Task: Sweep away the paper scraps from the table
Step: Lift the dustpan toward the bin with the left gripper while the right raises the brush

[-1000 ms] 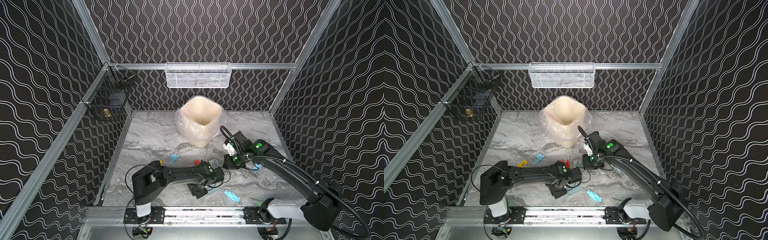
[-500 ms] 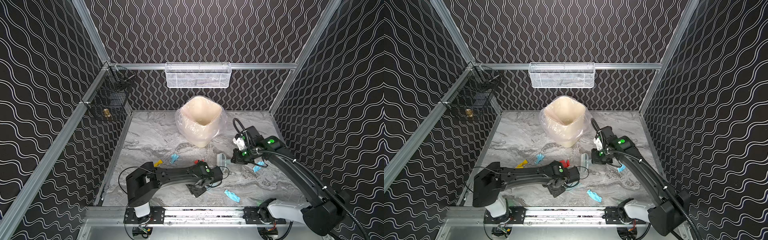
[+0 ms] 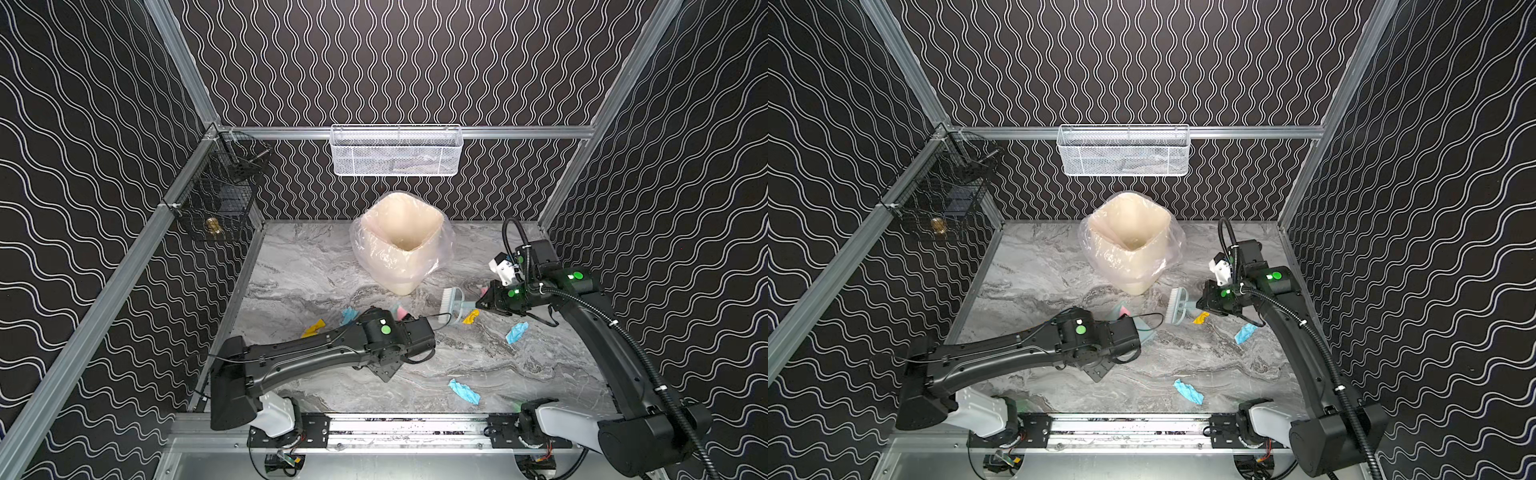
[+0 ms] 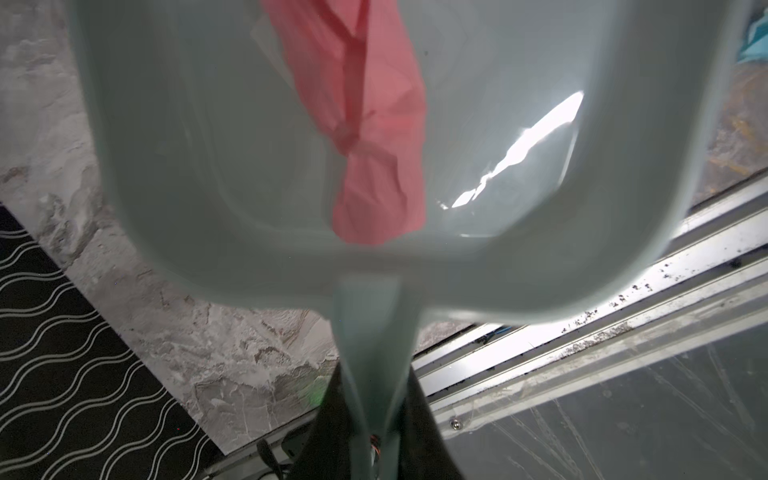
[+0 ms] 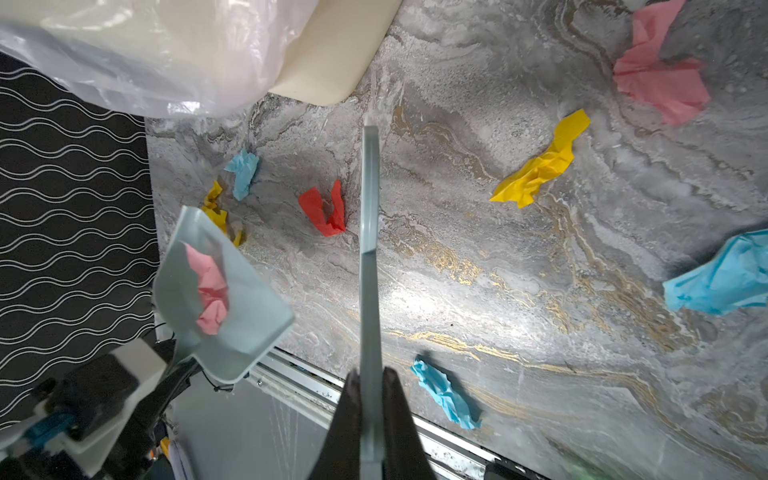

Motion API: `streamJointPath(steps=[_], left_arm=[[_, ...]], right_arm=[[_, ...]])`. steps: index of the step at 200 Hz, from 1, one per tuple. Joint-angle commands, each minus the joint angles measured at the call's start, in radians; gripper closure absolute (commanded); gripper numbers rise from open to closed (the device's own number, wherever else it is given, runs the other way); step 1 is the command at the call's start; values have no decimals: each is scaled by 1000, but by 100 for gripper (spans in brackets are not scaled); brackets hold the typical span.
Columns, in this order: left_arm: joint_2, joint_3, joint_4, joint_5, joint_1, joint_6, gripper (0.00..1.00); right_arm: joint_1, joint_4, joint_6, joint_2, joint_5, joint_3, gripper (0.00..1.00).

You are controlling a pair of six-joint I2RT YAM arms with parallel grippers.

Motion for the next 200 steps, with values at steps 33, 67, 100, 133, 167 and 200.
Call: streamJointPath(steps=[33, 67, 100, 133, 167, 200], left_arm=[[-79, 64, -209, -61, 77, -113, 100], [-139, 88, -253, -62, 171, -105, 100], [-166, 127, -280, -61, 285, -50, 100], [-146, 219, -303, -90, 430, 51, 100], [-104, 324, -276, -129, 599, 214, 100], [-22, 460, -233, -127, 737, 362, 100]], right_arm=[[-108, 27, -26, -10, -151, -50, 100], [-139, 29, -33, -2, -149, -55, 100], [-151, 46, -18, 6, -156, -50, 100], [-154, 47, -15, 15, -156, -35, 100], [-155, 32, -15, 16, -160, -32, 100], [-154, 13, -11, 12, -166, -20, 100]])
